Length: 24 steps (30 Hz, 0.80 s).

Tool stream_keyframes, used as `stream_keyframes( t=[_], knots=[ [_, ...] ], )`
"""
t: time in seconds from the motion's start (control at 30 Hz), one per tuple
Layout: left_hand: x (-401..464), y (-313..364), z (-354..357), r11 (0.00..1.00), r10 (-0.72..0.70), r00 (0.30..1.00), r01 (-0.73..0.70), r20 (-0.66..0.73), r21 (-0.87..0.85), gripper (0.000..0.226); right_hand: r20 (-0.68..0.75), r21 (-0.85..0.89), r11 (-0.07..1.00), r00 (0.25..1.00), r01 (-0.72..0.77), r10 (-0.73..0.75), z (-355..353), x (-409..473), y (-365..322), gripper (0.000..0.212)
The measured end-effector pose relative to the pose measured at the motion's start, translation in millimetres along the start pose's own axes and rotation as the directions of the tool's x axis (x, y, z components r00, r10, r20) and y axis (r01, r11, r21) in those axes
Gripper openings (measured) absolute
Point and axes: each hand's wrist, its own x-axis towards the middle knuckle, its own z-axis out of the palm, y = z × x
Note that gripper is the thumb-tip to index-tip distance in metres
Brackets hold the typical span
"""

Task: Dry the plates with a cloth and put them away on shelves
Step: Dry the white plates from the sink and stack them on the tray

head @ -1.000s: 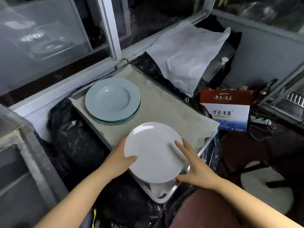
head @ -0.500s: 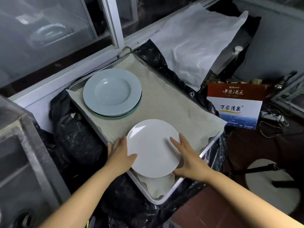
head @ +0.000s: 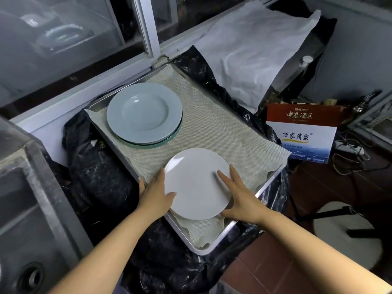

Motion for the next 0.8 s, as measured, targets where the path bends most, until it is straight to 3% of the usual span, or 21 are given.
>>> stream_keyframes(
  t=[0.27,0.5,0.8],
  knots=[
    [-17.3,2.5,-9.2,0.999,0.044,0.999,-0.044,-0.010,0.026,0.082,0.027,-0.149,0.989,0.999,-0.014,0.018,-10.5,0.4,-10.5,0.122],
    [-63.7,-27.6,-53.3,0.993,0.096,0.983,-0.105,-0.155,-0.052,0.074,0.006,-0.084,0.991,0.994,0.108,-0.108,-6.2,12.0,-75.4,0.109],
    [-148.1,-142.8,-118.7,0.993,-0.099,0.938,0.073,-0.333,-0.091,0.069,0.143,-0.107,0.934,0.935,0.342,-0.326,62.9,66.4,-209.8,0.098]
  ],
)
